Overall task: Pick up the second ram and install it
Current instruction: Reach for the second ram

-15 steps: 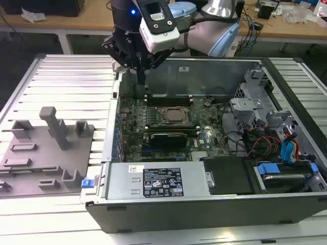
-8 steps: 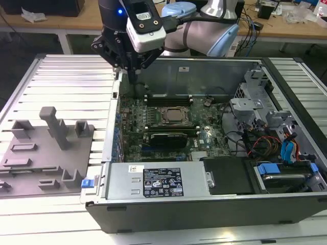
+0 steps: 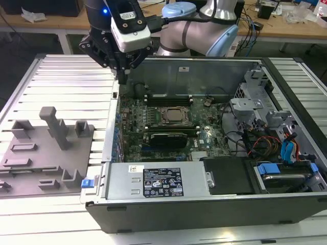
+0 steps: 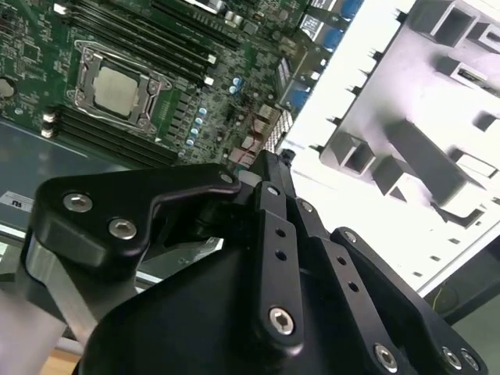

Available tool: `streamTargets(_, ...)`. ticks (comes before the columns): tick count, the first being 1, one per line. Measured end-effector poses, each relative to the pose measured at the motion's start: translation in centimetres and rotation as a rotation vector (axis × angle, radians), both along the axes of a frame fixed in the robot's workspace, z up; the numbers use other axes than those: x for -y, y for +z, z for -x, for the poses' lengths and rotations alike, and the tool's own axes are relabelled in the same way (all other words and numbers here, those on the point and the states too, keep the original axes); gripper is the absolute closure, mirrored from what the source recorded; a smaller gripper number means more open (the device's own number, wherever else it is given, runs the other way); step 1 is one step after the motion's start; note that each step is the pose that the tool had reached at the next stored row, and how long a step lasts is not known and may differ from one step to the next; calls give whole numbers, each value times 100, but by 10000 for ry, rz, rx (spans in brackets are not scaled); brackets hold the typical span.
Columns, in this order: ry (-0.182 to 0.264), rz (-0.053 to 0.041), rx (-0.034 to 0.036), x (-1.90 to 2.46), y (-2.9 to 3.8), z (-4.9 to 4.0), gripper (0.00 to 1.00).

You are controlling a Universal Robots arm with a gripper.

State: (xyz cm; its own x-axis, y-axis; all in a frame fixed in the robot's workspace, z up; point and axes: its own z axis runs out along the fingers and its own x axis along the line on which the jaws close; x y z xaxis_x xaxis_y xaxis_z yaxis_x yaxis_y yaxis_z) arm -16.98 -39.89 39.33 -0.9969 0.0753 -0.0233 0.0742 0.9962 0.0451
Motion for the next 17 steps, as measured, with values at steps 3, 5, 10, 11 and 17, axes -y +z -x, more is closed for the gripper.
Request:
streamTargets(3,-1,0,0,0,-1,92,89)
streamTargets(5,0,-1,1,0,-1,146,89)
streamTargets(10,0,0,0,0,-3,278,89)
streamTargets(11,-1,0,0,0,-3,295,89)
streamTargets(17,0,0,0,0,-5,407,89)
